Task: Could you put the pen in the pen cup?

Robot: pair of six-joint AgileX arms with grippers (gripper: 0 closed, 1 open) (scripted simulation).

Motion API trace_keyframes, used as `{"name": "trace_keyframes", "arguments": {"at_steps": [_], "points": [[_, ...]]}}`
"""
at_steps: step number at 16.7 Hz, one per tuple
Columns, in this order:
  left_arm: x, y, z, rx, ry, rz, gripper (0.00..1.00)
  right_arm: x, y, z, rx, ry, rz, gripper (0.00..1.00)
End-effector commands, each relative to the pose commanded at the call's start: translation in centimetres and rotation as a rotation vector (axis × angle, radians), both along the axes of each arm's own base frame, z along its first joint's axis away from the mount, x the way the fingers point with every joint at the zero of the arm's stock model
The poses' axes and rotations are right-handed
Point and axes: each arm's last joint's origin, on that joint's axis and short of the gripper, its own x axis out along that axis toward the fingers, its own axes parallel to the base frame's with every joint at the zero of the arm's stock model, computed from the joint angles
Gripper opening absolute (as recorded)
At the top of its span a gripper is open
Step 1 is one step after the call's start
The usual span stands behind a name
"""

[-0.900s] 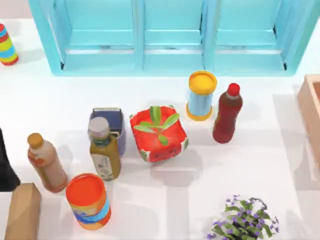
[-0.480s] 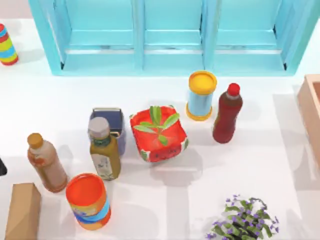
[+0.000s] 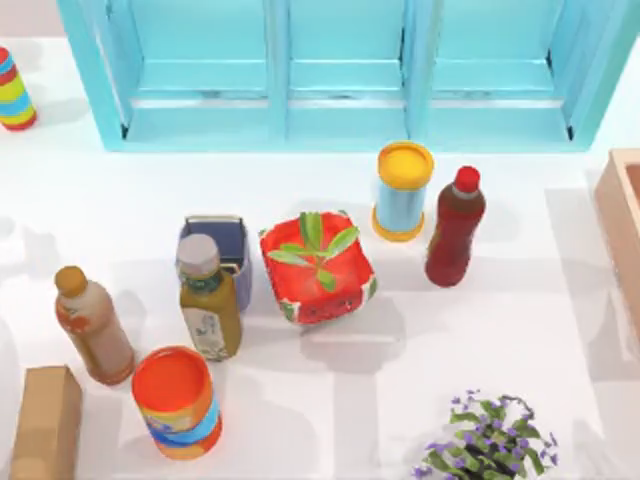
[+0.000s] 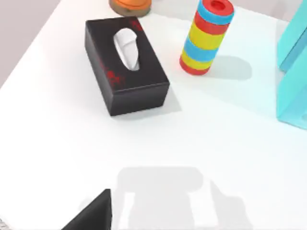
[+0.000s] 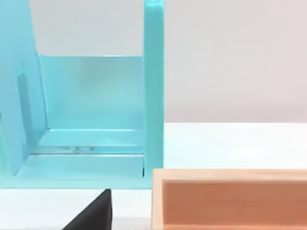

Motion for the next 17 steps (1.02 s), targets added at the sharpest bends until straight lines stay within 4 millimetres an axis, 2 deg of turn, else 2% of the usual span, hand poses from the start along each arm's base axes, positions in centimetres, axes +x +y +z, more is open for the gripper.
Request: {"name": "trace_keyframes", "arguments": {"at_steps": [2,4,7,9,11,13,17], "points": [[2.8,4.0,-0.6,-0.14,0.137,0.072,1.0,0.0,0.0,0.0,0.0,0.0,0.0,1.0],[4.7,8.4,-2.5,-0.305,0.26,0.155,1.0,0.0,0.0,0.0,0.0,0.0,0.0,1.0],[5.5,14.1,-6.3,-0.557,0.397,0.277,1.0,0.0,0.0,0.0,0.0,0.0,0.0,1.0],[5.1,16.8,-8.7,-0.705,0.457,0.342,1.0,0.0,0.0,0.0,0.0,0.0,0.0,1.0],[4.6,18.4,-10.5,-0.819,0.498,0.387,1.0,0.0,0.0,0.0,0.0,0.0,0.0,1.0],[4.2,19.2,-11.4,-0.883,0.519,0.41,1.0,0.0,0.0,0.0,0.0,0.0,0.0,1.0],[4.2,19.3,-11.6,-0.892,0.522,0.413,1.0,0.0,0.0,0.0,0.0,0.0,0.0,1.0]]}}
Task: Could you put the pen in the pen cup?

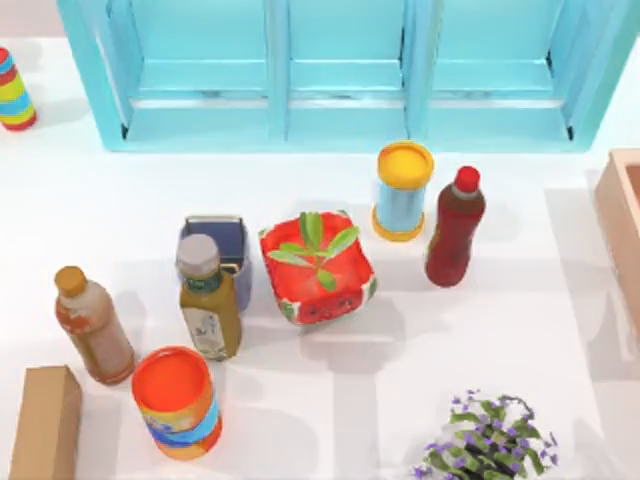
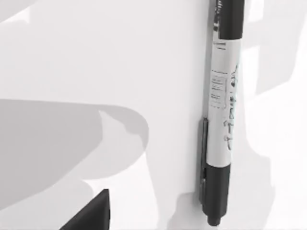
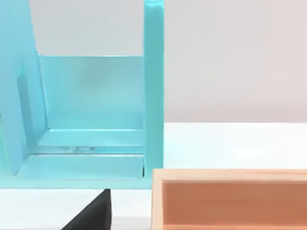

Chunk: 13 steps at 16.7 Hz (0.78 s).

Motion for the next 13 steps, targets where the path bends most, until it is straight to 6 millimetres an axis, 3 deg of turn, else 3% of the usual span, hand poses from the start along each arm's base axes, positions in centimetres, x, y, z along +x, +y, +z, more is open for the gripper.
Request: {"name": "trace_keyframes", "arguments": {"at_steps": [4,10,13], "points": [[0.7,-0.3,-0.9,-0.002,0.003,-0.002,1.0,0.0,0.0,0.0,0.0,0.0,0.0,1.0],[4.1,-1.7,-6.4,0.004,-0.004,0.001,1.0,0.0,0.0,0.0,0.0,0.0,0.0,1.0],[5.0,-2.6,-8.1,0.0,0.0,0.0,1.0,0.0,0.0,0.0,0.0,0.0,0.0,1.0]]}}
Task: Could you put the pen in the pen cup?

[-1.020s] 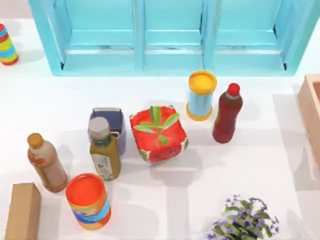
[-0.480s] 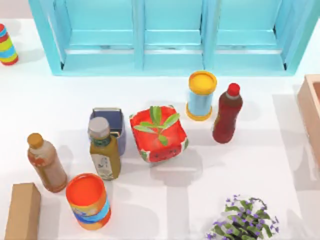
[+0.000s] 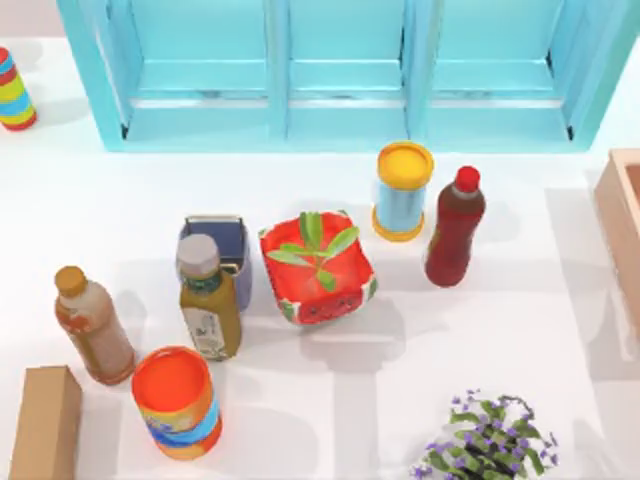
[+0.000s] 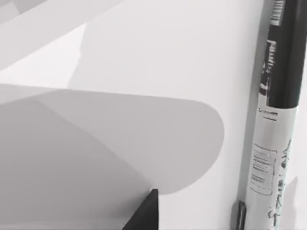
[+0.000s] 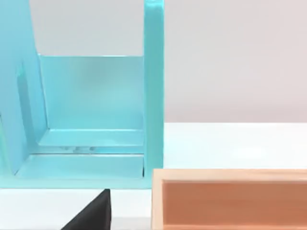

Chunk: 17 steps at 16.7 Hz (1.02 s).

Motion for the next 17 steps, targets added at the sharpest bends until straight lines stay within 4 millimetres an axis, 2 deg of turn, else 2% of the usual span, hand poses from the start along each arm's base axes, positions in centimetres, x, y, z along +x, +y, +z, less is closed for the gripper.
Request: {"name": "trace_keyframes", "arguments": {"at_steps": [4,17], "points": [[0.06,-0.05,-0.09,0.0,0.0,0.0,1.0,0.0,0.0,0.0,0.0,0.0,0.0,1.0],[0.06,-0.05,-0.09,0.0,0.0,0.0,0.02,0.0,0.0,0.0,0.0,0.0,0.0,1.0]]}}
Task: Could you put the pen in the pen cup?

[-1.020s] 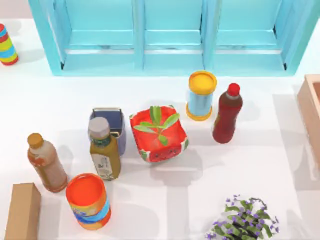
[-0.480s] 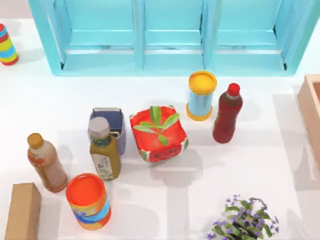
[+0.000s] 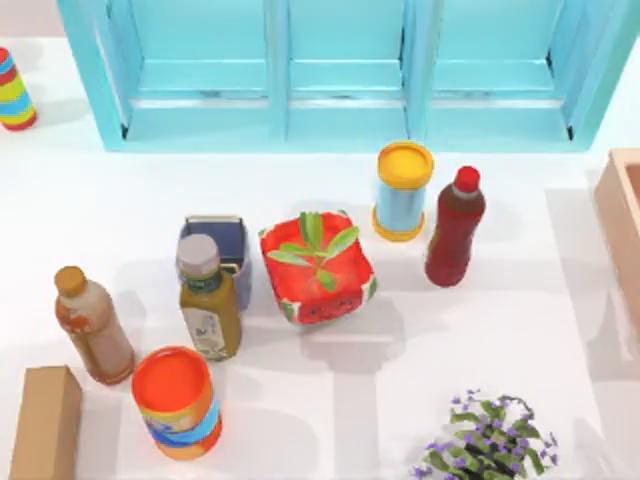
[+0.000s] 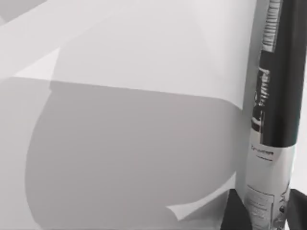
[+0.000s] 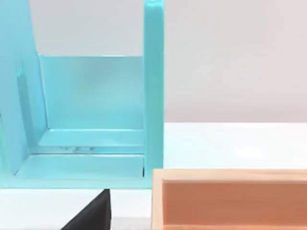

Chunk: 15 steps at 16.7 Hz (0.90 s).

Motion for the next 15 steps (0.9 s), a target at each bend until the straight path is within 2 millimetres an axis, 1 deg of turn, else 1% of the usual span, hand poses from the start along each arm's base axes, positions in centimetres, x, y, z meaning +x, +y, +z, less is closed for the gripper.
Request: {"name": "trace_keyframes", "arguments": {"at_steps": [1,8,9,10,12,15], "points": [[0.0,0.0,0.0,0.0,0.0,0.0,0.0,0.0,0.0,0.0,0.0,0.0,0.0,1.0],[0.0,0.0,0.0,0.0,0.0,0.0,0.0,0.0,0.0,0.0,0.0,0.0,0.0,1.0],[-1.2,1.3,2.9,0.05,-0.014,0.029,0.0,0.0,0.0,0.0,0.0,0.0,0.0,1.0],[-1.3,1.4,3.0,0.051,-0.014,0.03,0.0,0.0,0.0,0.0,0.0,0.0,0.0,1.0],[-2.1,2.1,3.8,0.056,-0.015,0.045,0.0,0.0,0.0,0.0,0.0,0.0,0.0,1.0],[-4.8,3.6,6.4,0.064,-0.008,0.063,0.0,0.0,0.0,0.0,0.0,0.0,0.0,1.0]]}}
